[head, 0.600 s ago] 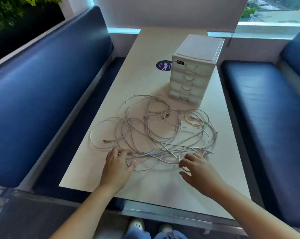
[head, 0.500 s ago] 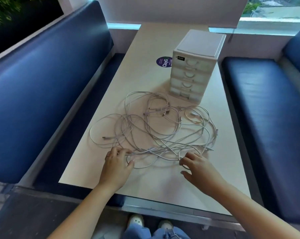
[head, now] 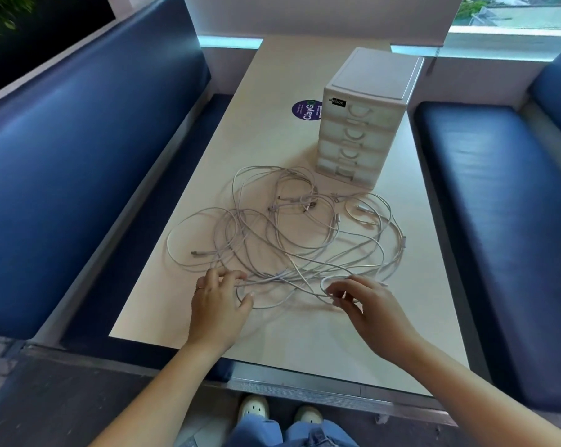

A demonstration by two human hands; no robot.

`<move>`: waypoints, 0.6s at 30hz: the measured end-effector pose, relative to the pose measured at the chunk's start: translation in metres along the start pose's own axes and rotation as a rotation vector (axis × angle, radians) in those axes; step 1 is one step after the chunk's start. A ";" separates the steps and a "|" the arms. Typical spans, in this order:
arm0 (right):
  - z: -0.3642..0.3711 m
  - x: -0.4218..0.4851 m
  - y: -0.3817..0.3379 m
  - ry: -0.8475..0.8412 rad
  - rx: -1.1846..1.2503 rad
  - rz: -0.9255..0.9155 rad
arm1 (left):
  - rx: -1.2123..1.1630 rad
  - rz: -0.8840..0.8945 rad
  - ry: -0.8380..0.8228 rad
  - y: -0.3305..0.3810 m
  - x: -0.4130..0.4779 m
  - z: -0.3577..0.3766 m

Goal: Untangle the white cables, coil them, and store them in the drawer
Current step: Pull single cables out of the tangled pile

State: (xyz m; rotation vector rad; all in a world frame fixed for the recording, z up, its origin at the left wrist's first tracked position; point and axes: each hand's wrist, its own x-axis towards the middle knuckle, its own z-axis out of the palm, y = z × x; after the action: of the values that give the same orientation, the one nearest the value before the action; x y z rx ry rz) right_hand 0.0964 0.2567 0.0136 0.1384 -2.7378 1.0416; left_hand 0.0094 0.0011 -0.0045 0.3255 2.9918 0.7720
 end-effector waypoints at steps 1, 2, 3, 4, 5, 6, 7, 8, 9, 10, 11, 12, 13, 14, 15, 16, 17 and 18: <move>-0.001 0.001 -0.003 0.014 0.018 -0.005 | -0.011 0.025 0.031 0.004 0.001 -0.001; -0.001 0.003 -0.006 0.028 0.039 -0.006 | -0.045 0.060 0.043 0.008 0.002 -0.003; -0.002 0.005 -0.010 0.047 0.055 -0.009 | -0.097 0.097 0.024 0.014 0.002 -0.006; -0.002 0.007 -0.013 0.067 0.072 -0.009 | -0.157 0.140 -0.022 0.022 0.003 -0.009; -0.003 0.009 -0.016 0.083 0.093 -0.005 | -0.215 0.189 -0.083 0.030 0.003 -0.011; -0.004 0.012 -0.019 0.094 0.114 0.001 | -0.260 0.236 -0.148 0.037 0.003 -0.011; -0.005 0.015 -0.021 0.099 0.127 -0.005 | -0.288 0.277 -0.206 0.045 0.004 -0.011; -0.007 0.018 -0.023 0.098 0.132 -0.016 | -0.305 0.309 -0.248 0.052 0.006 -0.008; -0.008 0.021 -0.025 0.095 0.136 -0.030 | -0.320 0.328 -0.267 0.057 0.007 -0.005; -0.010 0.024 -0.028 0.096 0.143 -0.043 | -0.343 0.333 -0.262 0.062 0.009 -0.002; -0.012 0.027 -0.030 0.106 0.149 -0.054 | -0.370 0.329 -0.243 0.065 0.010 0.002; -0.013 0.030 -0.031 0.123 0.149 -0.060 | -0.392 0.325 -0.209 0.068 0.011 0.004; -0.014 0.031 -0.031 0.149 0.133 -0.063 | -0.407 0.312 -0.177 0.069 0.012 0.006; -0.014 0.032 -0.029 0.187 0.097 -0.063 | -0.426 0.283 -0.152 0.071 0.013 0.006; -0.014 0.031 -0.026 0.234 0.052 -0.058 | -0.458 0.236 -0.137 0.071 0.015 0.005; -0.013 0.029 -0.021 0.280 0.020 -0.040 | -0.506 0.176 -0.131 0.072 0.016 0.004; -0.012 0.026 -0.016 0.310 0.008 -0.014 | -0.570 0.111 -0.134 0.073 0.018 0.003; -0.010 0.022 -0.011 0.314 0.009 0.008 | -0.640 0.048 -0.137 0.074 0.020 0.001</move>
State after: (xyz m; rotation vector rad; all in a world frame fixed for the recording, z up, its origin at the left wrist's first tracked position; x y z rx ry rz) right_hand 0.0781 0.2548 0.0336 -0.0328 -2.4525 0.9846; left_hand 0.0047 0.0693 0.0306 0.3916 2.4406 1.5633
